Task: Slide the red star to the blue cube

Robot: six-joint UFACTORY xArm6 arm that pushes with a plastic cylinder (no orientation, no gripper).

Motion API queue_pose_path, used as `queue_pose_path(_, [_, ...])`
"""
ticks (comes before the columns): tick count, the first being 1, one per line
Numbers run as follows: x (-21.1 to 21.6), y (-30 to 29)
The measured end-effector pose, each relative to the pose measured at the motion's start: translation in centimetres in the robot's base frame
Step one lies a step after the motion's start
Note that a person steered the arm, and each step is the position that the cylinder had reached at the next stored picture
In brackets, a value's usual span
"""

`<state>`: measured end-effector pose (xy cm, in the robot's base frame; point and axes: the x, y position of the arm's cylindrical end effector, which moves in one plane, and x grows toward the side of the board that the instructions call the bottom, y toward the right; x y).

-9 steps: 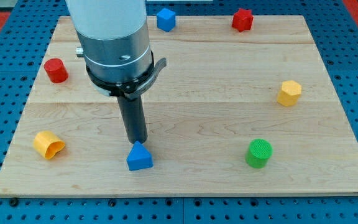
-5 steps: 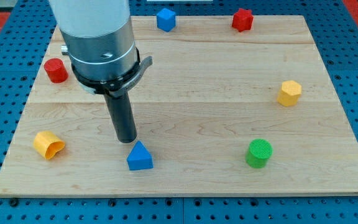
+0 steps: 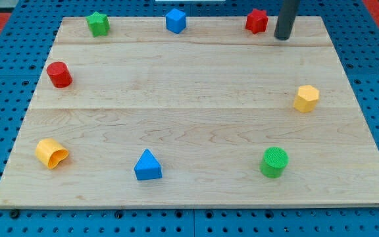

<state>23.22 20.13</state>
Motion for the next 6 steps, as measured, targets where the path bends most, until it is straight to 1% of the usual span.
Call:
queue_pose_path(1, [-2.7, -1.4])
queue_pose_path(2, [-4.1, -3.7])
queue_pose_path(4, [-3.9, -15.9])
queue_pose_path(5, [-4.0, -19.0])
queue_pose_path(6, [-3.9, -23.8])
